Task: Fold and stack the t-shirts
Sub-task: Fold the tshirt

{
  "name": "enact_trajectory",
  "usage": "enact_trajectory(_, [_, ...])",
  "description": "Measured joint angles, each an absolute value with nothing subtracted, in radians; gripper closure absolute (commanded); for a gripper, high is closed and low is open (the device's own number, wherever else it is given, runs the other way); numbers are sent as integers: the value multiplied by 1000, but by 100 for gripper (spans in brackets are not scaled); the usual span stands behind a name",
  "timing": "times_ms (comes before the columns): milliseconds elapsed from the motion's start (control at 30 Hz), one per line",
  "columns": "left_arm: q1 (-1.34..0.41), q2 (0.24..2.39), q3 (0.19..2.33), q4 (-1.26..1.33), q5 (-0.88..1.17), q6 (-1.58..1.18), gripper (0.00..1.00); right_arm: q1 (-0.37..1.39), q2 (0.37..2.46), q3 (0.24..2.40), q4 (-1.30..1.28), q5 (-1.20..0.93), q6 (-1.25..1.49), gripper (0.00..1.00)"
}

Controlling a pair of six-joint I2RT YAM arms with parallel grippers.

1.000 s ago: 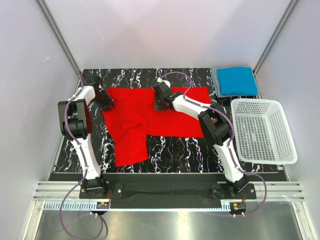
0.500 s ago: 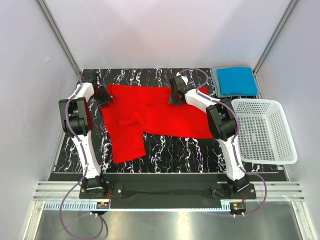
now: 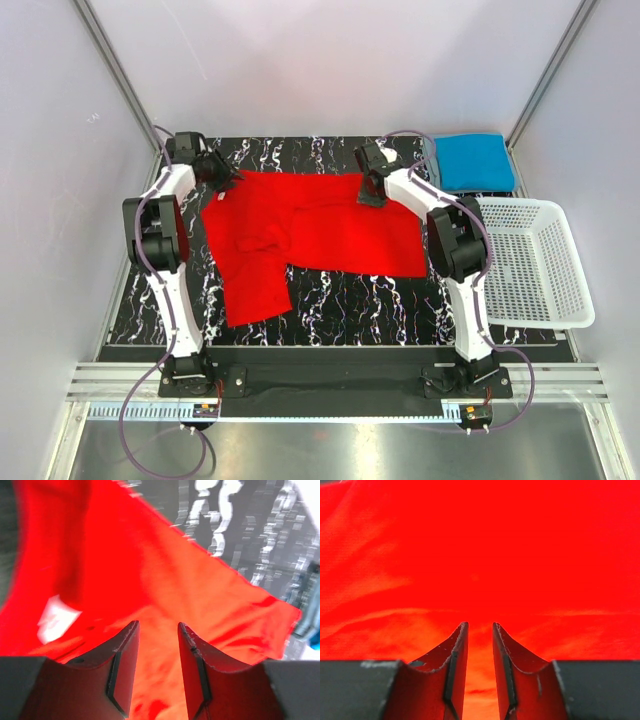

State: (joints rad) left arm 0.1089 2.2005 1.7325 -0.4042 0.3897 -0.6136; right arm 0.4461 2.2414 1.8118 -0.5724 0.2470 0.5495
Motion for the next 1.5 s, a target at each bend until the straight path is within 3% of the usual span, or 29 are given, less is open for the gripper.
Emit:
enact_trajectory(300, [99,2355,1780,-289,474,-663,58,336,2248,1780,-580,299,517,70])
enact_trajectory(667, [102,2463,2007,-426,440,-660,57,295,2241,1727,-561,339,435,69])
enact_trajectory(1000, [103,2465,2017,-434,458,-659,52,270,2236,1742,-582,294,354,53])
enact_trajectory(1067, [104,2439,1983,-419,458,-658,48,263,2224,1748,-594,262,327,53])
enact_trajectory(1133, [106,2376,1886,-396,450,-661,32,259,2194,1748,-610,236,306,51])
enact_trajectory(1300, [134,2131,1610,-348,405,-688,27,257,2026,1695,-610,191,284,50])
enact_trajectory(1500, [162,1886,1461,-392,309,-661,27,262,1810,1561,-597,166,308,50])
